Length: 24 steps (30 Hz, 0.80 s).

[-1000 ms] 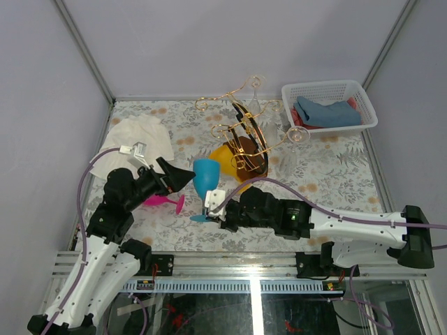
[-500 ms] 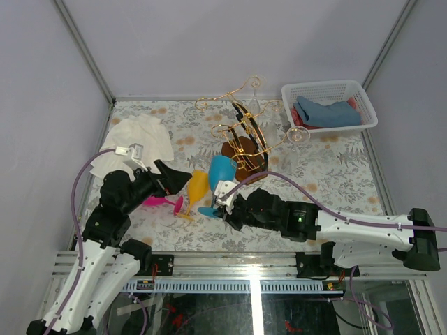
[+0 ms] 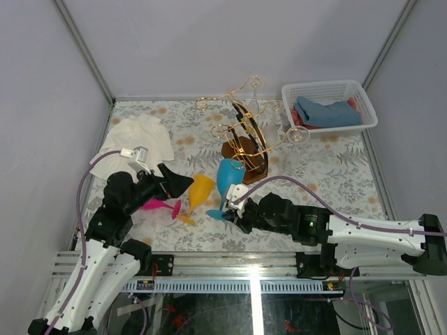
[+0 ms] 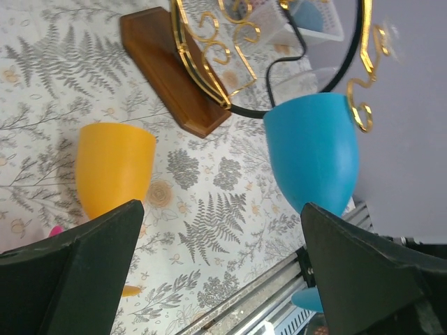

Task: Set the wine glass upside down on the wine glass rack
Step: Turn the wine glass upside down at the wine rack.

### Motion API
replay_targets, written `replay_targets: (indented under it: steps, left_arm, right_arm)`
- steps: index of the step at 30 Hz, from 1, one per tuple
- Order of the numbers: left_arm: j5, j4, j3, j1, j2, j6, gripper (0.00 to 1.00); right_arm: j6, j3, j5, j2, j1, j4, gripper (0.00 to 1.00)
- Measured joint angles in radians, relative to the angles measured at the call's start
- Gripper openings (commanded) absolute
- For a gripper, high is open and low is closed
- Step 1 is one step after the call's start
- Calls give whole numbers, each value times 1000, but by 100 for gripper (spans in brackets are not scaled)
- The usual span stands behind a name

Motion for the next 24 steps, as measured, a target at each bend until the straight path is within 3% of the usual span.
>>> replay_targets:
  steps: [6, 13, 24]
  left_arm:
    - [122, 64, -18, 0, -51, 19, 92]
    - [256, 153, -23, -16, -84, 44, 92]
    - [312, 245, -53, -135, -45, 48, 87]
  right_arm:
    - [43, -18, -11, -43, 0, 0, 0]
    - [204, -63, -19, -127, 0, 57, 0]
    - [443, -188, 46, -233, 0, 161, 0]
